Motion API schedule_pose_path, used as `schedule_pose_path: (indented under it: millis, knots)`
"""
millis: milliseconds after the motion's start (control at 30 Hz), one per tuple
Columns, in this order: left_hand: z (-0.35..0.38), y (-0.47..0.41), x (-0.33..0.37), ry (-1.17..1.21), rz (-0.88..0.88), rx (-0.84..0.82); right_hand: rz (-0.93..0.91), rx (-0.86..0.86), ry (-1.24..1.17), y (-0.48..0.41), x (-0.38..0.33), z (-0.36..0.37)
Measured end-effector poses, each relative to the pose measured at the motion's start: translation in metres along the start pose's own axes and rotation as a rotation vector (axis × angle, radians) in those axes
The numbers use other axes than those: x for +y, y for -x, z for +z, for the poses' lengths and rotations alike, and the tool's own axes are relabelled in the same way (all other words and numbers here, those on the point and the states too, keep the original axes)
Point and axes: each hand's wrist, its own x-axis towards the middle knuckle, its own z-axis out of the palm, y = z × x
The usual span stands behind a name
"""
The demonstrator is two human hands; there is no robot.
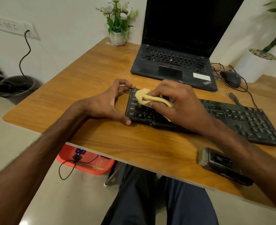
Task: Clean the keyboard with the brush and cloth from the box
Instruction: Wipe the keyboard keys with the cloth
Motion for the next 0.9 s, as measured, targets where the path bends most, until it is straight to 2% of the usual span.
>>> schedule_pose_path:
  millis: [67,133,200,433,567,667,767,900]
  knots:
    - [-0.001,-0.001,-0.002,-0.001,-0.002,0.009,-0.13,-0.066,0.178,0.019,0.002,-0.009]
    - [-0.001,-0.002,-0.003,-0.012,-0.005,0.016,-0.251,-0.209,0.331,0.034,0.002,-0.008]
    - [-0.002,-0.003,-0.003,-0.02,-0.006,0.012,-0.306,-0.286,0.401,0.038,0.002,-0.002]
    - [-0.003,-0.004,-0.005,-0.013,0.017,0.0,-0.342,-0.288,0.448,0.002,-0.021,0.028]
    - [-0.004,-0.002,-0.005,-0.002,0.013,0.015,-0.312,-0.316,0.388,-0.004,-0.021,0.028]
    - [-0.002,-0.001,-0.003,0.005,0.017,0.022,-0.16,-0.32,0.227,0.009,-0.006,0.003]
    - [-0.001,0.002,0.0,0.011,0.011,0.001,0.005,-0.178,0.103,0.03,0.014,-0.033]
    - [0.008,0.002,0.003,-0.022,0.0,-0.005,0.108,-0.077,0.125,0.068,0.038,-0.072]
